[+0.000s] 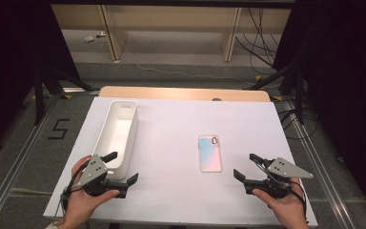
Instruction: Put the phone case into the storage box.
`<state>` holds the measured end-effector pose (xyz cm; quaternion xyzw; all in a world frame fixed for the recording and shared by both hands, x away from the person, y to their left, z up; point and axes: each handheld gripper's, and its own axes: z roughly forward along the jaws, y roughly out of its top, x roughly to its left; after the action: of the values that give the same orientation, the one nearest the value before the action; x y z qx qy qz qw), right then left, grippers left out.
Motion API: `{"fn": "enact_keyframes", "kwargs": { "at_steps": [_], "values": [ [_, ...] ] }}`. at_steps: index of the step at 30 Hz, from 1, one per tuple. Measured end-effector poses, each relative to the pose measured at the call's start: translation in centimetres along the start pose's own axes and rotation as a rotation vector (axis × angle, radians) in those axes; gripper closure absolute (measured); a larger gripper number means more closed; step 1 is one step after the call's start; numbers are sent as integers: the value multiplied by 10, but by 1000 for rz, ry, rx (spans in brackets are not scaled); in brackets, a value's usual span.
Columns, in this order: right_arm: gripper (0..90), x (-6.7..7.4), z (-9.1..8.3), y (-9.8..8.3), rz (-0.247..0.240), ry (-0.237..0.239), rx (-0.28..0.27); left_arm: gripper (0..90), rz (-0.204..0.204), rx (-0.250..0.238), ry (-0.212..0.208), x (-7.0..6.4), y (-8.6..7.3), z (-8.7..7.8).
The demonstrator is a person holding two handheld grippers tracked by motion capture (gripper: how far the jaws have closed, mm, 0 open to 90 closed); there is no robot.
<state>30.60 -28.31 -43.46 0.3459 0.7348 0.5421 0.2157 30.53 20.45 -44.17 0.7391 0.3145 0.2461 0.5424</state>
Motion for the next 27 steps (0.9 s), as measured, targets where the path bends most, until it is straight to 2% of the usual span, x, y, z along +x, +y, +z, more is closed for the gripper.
{"fn": "enact_keyframes", "kwargs": {
  "at_steps": [2, 5, 12, 13, 14, 15, 16, 17, 18, 19, 20, 22, 25, 26, 27],
  "values": [
    [181, 0, -3, 1, -6, -13, 33, 0, -4, -3, -1, 0, 0, 1],
    [181, -1, -1, 0, 13, -12, 5, 0, -10, -1, -1, 0, 0, 1],
    [216, -3, -3, -1, 25, -14, 1, 0, -12, -6, -4, -1, 0, 1],
    [289, -6, -6, 2, 13, -43, 22, 0, -7, -6, -4, -1, 0, 1],
    [289, -6, -6, 2, 13, -43, 22, 0, -8, -3, -5, -1, 0, 0],
    [348, -6, -2, 1, 24, -28, -14, 0, -16, -1, -5, -1, -1, 0],
    [448, -7, -3, 3, 18, -32, -3, 0, -11, -4, -6, -1, 0, 0],
    [555, -8, -2, 5, 12, -68, 11, 0, -8, -5, -3, 0, 0, -1],
    [607, -10, -2, 7, -7, -70, 32, 0, -8, -13, -7, 0, 0, 0],
    [672, -12, 0, 9, 0, -65, 33, 0, -3, -11, -9, -1, 0, -1],
    [761, -14, 2, 11, 4, -77, 42, 1, -10, -6, -13, -2, 0, -1],
    [897, -17, 7, 16, -12, -104, 95, 2, -2, 0, -8, -2, 1, -2],
    [900, -23, 21, 21, 44, -117, 195, 6, -7, -4, -13, -3, 0, -1],
    [900, -26, 28, 22, 61, -118, 213, 7, -6, 3, -9, -3, 0, -1],
    [900, -31, 43, 24, 101, -121, 264, 8, -9, -7, -10, -3, 0, 0]
  ]
}}
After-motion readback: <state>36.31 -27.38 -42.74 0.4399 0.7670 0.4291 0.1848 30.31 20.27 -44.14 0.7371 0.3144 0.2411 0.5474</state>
